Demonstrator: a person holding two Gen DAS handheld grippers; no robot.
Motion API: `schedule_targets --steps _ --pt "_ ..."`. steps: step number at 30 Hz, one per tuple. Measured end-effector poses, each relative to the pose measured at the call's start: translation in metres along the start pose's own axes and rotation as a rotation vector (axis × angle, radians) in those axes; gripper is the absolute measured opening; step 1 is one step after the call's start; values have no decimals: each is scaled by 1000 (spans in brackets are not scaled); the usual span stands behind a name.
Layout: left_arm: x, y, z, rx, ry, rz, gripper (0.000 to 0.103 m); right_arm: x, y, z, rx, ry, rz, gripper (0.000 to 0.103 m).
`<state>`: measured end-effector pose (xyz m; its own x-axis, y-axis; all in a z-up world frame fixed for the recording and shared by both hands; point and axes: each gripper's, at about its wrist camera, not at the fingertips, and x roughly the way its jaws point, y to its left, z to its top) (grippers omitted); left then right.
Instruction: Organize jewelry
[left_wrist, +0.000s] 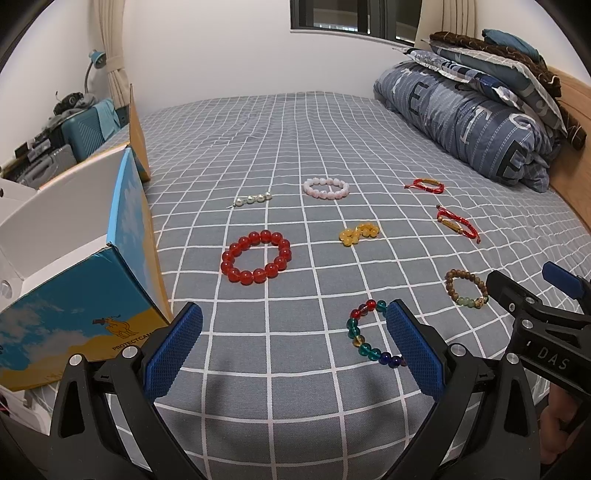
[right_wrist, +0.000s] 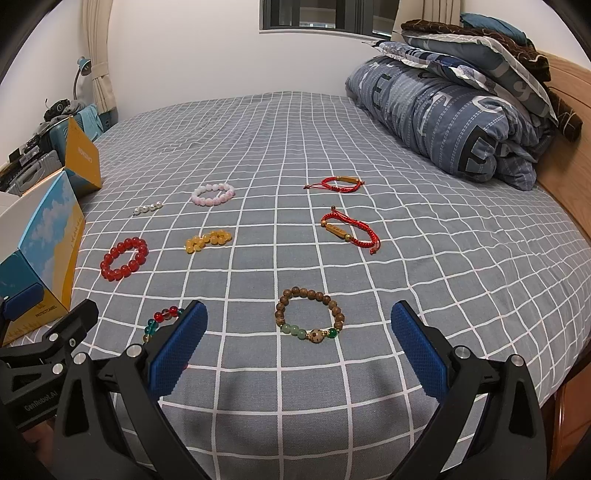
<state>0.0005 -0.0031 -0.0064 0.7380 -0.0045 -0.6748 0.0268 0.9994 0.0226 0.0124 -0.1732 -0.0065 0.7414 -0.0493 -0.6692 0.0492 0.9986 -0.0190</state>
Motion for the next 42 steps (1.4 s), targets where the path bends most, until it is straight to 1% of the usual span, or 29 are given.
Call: schedule_targets --steps 32,38,42 --pt "-6 -4 1 3 0 -7 97 -2 -2 1 6 -7 -3 96" --pt "-15 -3 11 -13 -10 -20 97 -8 -6 7 16 -26 -9 96" --pt "-19 -1 28 -20 -20 -18 97 -18 -10 24 21 -49 -25 96"
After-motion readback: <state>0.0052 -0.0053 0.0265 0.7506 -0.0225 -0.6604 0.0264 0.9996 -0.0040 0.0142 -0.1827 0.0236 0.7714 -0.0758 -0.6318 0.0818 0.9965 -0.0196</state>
